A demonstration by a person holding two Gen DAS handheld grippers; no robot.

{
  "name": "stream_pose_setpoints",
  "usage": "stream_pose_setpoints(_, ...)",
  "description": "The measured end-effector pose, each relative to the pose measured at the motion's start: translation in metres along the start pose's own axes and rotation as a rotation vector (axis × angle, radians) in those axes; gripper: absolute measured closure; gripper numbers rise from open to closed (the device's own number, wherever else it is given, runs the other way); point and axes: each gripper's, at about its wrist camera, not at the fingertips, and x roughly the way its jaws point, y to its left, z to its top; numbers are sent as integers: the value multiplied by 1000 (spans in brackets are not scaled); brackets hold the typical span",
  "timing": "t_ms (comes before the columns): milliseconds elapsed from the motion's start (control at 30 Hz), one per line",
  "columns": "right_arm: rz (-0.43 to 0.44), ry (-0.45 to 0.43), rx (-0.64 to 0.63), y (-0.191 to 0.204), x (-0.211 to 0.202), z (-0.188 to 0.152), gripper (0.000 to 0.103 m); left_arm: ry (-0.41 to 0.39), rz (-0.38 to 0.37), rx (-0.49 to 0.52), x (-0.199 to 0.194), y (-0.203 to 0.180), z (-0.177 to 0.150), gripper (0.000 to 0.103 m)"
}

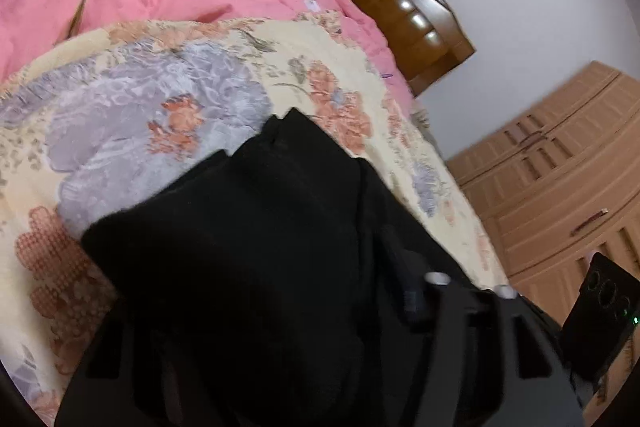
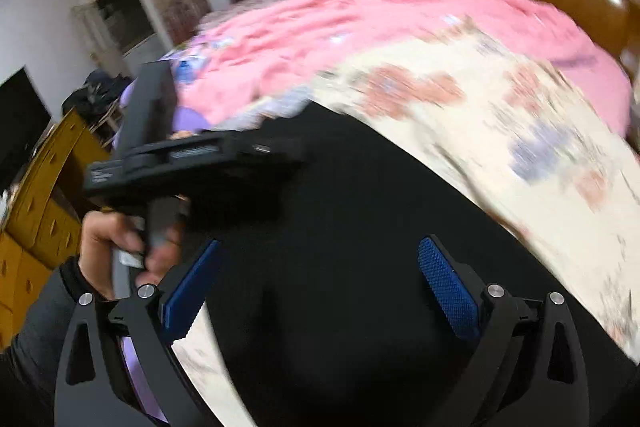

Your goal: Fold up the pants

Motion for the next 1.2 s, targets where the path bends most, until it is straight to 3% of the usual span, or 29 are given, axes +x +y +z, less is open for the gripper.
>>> stream_pose_setpoints(67,-49,46,10,-16,1,-9,7,-10,17,14,-2,-2,1,73)
stream_pose_setpoints(133,-91,79,19,-33,-3,-23,7,-43,21,33,-16,-7,1,77)
stream_pose_setpoints(200,-146,109,37,-49,-4,-35,7,-73,35,86,-27,-22,4,78)
stream_pose_setpoints(333,-225,105,-112,-36,7,-48,4,-93,54,140,-37,-36,10,79)
stream_pose_setpoints(500,-203,115,-95,-37,-1,-48,5,-78,104,182,-42,-49,8,79)
stream_pose_setpoints(633,-111,99,-98,-23,-29,-53,5,-97,132,281,-57,-83,-1,78)
stream_pose_setpoints(767,-187,176,-184,-9,-11,-69,4,-149,121,395,-81,-133,-15,78)
stream_pose_setpoints(800,-165,134,-148,-12,-12,-72,4,-162,115,422,-86,-147,-20,78)
stream_pose_setpoints(900,-173,138,-123,-17,-24,-71,5,-191,93,470,-97,-186,-37,78)
stream_pose_setpoints(1000,-136,42,-35,-34,-67,-74,5,-191,86,568,-99,-232,-67,79)
stream_pose_setpoints(1067,-137,-51,92,-63,-114,-89,5,-181,76,648,-92,-263,-96,79)
stream_pose_setpoints(1200,-145,-195,360,-124,-186,-134,5,-125,42,686,-54,-298,-154,81)
